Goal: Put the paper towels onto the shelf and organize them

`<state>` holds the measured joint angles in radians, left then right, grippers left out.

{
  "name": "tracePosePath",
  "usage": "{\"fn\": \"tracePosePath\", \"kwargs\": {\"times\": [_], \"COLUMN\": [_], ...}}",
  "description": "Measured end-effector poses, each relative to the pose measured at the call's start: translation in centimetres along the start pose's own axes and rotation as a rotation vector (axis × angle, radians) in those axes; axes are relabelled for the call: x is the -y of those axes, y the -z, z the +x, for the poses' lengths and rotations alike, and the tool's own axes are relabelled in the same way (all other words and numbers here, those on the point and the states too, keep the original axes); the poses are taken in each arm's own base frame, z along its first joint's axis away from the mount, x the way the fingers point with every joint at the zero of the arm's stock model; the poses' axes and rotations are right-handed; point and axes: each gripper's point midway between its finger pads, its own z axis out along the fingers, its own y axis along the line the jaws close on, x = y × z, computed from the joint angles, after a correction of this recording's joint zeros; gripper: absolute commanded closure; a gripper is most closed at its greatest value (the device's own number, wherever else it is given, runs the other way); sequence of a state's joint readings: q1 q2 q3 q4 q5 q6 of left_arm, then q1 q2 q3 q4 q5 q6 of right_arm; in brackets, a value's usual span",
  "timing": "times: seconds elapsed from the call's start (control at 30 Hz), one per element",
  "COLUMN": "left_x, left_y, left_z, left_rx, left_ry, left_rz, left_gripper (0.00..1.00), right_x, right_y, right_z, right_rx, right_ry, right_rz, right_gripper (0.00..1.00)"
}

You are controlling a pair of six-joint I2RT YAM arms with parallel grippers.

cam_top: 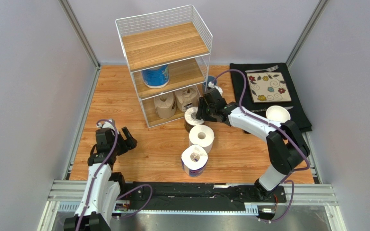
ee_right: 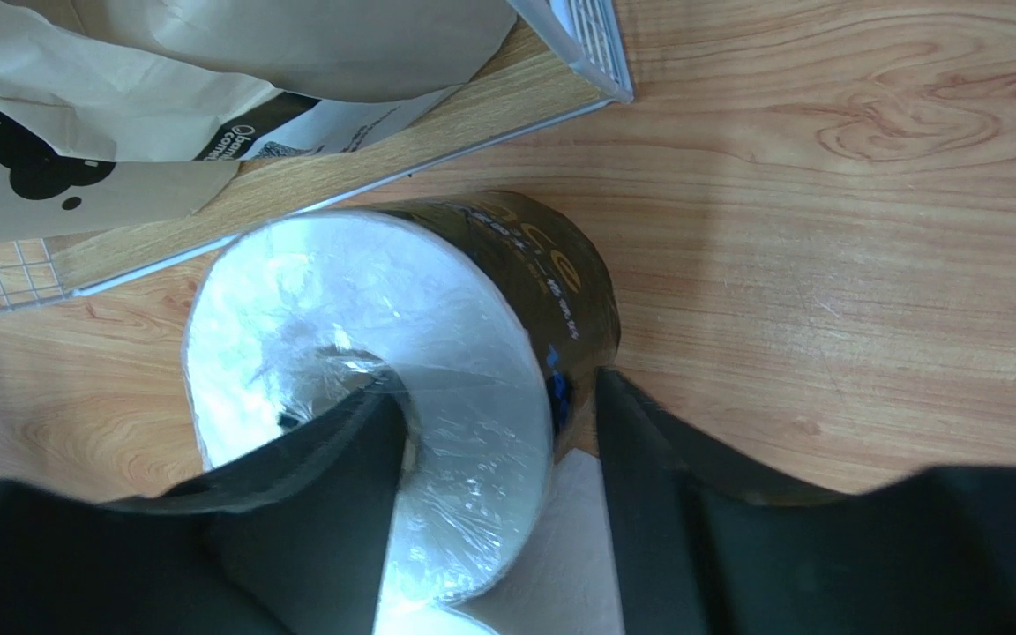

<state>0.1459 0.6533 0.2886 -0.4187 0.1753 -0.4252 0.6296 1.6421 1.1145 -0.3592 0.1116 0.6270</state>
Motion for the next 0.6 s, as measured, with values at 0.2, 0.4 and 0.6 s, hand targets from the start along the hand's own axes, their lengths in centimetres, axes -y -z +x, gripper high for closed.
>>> {"fn": "tracePosePath", "kwargs": {"times": [0.2,0.4,0.6], "left_x": [0.0,0.0,0.0], "left_y": [0.0,0.0,0.0], "left_z": [0.0,0.0,0.0], "left_rx": [0.000,0.000,-0.001], "left_ry": [0.000,0.000,0.000], "left_rz": [0.000,0.000,0.003], "left_gripper": [0.14,0.14,0.14], "right_x": [-0.2,0.4,0.4], "right_y": [-0.1,1.1,6.9], "right_z": [-0.2,-0.6,-3.3], "right_rx": [0.004,0.034,0.163], "right_ry": [0.009,0.028,0.062], "right_rz": [-0.010,0.006,-0.025], "right_gripper": [0.60,0.60,0.60]}}
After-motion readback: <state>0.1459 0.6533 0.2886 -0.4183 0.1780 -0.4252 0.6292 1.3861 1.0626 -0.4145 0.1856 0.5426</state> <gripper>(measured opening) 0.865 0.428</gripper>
